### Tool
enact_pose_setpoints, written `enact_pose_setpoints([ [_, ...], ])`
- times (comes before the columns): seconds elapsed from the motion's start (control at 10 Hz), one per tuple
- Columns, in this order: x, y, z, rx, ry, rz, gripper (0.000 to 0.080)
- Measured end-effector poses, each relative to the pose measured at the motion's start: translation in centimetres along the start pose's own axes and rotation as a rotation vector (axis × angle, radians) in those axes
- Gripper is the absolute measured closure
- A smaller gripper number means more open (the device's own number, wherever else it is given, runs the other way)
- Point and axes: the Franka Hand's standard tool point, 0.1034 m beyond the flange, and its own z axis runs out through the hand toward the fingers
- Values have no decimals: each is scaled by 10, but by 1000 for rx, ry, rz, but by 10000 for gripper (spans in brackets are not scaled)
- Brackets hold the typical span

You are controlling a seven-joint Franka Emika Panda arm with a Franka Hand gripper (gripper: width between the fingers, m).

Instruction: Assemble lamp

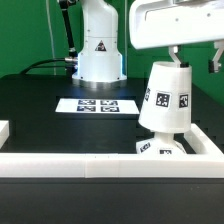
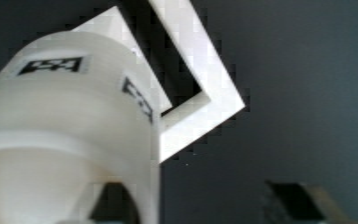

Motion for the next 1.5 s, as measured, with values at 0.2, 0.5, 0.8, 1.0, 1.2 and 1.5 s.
enact_pose_setpoints([
  [0.2,-9,-12,-4,-28,8,-6,193],
  [0.5,-22,-28,-4,-32,9,-27,103],
  [0.8,-30,-34,-1,-28,12,-28,101],
  [1.0,-30,-34,1,-20,23,-20,101],
  [1.2,-31,-34,1,-21,23,-20,101],
  [1.5,-31,-34,2,-21,23,-20,101],
])
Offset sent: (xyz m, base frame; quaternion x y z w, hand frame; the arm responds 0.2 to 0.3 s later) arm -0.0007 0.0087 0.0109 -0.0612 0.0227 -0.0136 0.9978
